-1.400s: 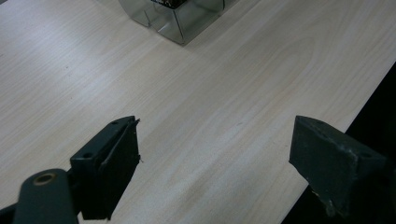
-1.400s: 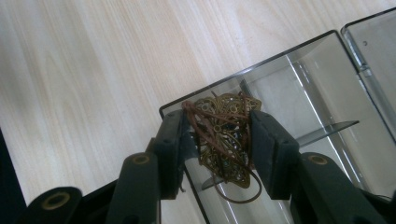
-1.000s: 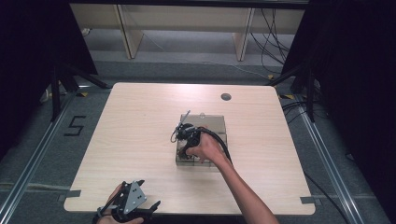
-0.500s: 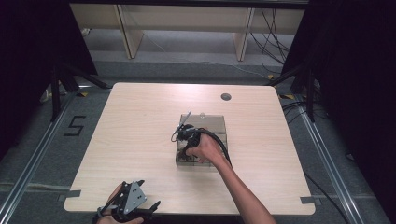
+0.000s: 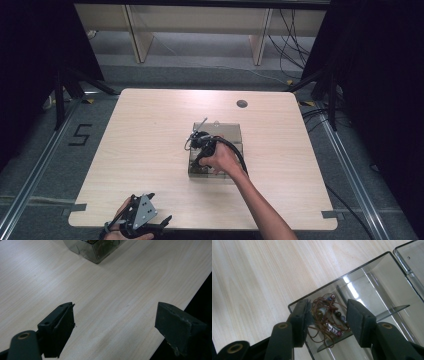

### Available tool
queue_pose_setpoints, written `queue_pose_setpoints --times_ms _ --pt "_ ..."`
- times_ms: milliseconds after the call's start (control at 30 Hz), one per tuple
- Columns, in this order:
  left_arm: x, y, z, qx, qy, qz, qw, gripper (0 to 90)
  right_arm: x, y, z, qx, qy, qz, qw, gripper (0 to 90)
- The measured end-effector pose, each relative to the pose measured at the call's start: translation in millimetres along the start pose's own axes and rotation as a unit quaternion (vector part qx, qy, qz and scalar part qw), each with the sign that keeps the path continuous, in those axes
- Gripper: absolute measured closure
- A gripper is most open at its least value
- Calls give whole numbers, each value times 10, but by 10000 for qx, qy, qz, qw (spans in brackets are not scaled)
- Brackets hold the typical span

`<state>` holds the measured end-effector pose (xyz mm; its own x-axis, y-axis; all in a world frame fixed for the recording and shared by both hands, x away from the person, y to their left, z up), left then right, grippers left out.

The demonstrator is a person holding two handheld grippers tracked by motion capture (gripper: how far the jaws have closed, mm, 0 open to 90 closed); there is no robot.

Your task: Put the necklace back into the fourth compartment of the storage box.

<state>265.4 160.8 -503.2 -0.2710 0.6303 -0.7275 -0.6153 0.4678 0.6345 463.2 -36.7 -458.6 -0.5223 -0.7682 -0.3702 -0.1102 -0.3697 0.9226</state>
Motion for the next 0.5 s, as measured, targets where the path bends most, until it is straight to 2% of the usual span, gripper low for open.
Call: queue_pose_setpoints --times_ms 33,67,100,167,233,267,300,333,367,400,433,500 --pt "-3 -21 -25 -15 186 -151 9997 154 1 6 -1 -14 70 -39 10000 527" --pt "3 -28 -58 -29 449 -188 9988 154 2 14 0 -12 76 -63 10000 525" --pt "5 -21 -48 -27 390 -134 9991 154 5 30 6 -23 40 -84 10000 523" --pt "5 -23 -49 -27 397 -141 9991 154 10 59 0 -28 75 -149 9999 521" --pt "4 -19 -48 -2 388 -104 9992 155 13 76 12 -47 -17 -179 9998 519" --pt "2 -29 -58 -24 447 -188 9988 155 20 106 17 -79 -14 -228 9997 510" --pt "4 -22 -49 -29 396 -145 9991 154 24 117 33 -102 -110 -251 9996 508" --pt "-3 -28 -28 -45 261 -199 9995 154 26 127 24 -95 -24 -278 9996 504" --pt "6 -17 -43 -28 367 -116 9993 154 31 142 27 -99 -26 -291 9995 497" --pt "5 -22 -48 -38 399 -149 9991 155 36 150 30 -85 -24 -304 9995 490" --pt "7 -17 -38 -61 340 -100 9994 154 43 164 41 -85 -81 -309 9995 481" --pt "4 -24 -45 -49 390 -153 9991 154 53 184 42 -97 -1 -347 9994 463"
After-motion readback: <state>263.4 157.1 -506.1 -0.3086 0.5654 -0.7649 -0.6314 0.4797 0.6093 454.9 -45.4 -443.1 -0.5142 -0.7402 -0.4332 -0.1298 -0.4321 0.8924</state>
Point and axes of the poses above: each handheld gripper's, and its own axes: y roughly backward along the jaws, x roughly out of its underside, z roughly to its left, the point moved 2 cm from there along -y, roughly forward along the jaws, and after that the axes turned 2 degrees about -y, right-handed, at the moved point
